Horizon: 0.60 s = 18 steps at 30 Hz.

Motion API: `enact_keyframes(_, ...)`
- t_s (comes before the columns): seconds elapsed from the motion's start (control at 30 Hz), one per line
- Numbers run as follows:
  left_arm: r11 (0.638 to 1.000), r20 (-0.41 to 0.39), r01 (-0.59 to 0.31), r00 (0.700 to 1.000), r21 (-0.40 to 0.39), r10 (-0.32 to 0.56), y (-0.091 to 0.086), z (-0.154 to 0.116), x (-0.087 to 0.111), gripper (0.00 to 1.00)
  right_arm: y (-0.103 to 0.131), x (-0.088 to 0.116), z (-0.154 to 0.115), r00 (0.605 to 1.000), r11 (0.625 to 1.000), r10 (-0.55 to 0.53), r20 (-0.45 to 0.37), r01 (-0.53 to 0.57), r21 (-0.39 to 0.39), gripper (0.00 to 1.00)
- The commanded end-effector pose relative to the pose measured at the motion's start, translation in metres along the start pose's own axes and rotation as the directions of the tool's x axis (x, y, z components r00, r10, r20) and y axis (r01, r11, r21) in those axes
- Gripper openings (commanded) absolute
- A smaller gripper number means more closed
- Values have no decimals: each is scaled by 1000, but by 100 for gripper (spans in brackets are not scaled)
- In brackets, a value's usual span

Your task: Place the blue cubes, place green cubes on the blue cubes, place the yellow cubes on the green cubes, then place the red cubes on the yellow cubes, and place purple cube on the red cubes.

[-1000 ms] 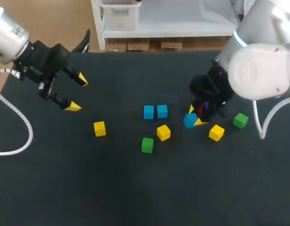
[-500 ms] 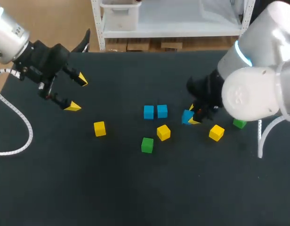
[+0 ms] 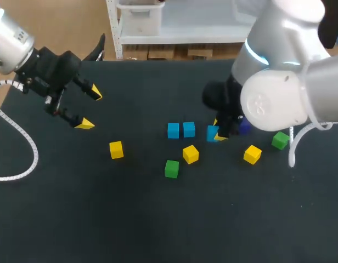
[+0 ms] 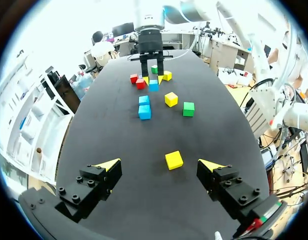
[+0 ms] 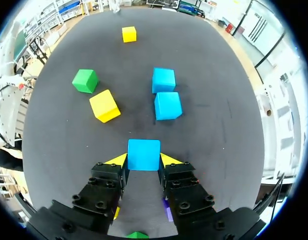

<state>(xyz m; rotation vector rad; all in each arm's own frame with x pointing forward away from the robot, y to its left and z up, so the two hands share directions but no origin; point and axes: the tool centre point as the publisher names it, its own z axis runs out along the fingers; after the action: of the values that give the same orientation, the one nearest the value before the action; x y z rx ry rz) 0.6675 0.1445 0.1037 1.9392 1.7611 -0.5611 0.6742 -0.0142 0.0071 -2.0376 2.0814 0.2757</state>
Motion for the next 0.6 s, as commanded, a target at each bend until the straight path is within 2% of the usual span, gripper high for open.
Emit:
enact_keyframes(0.03, 1000, 4, -4, 1000, -2, 4, 0, 0, 1, 100, -12, -2, 9, 1000, 1000, -6, -26, 5, -23, 0)
enact_keyframes(0.33, 1000, 4, -4, 1000, -2, 4, 0, 0, 1, 100, -28, -5, 15, 999, 1000, -18, -46, 18, -15, 0)
enact_keyframes(0.6, 1000, 4, -4, 1000, -2, 4, 0, 0, 1, 100, -31, -11, 19, 998, 999, -34, -50, 33, -16, 0)
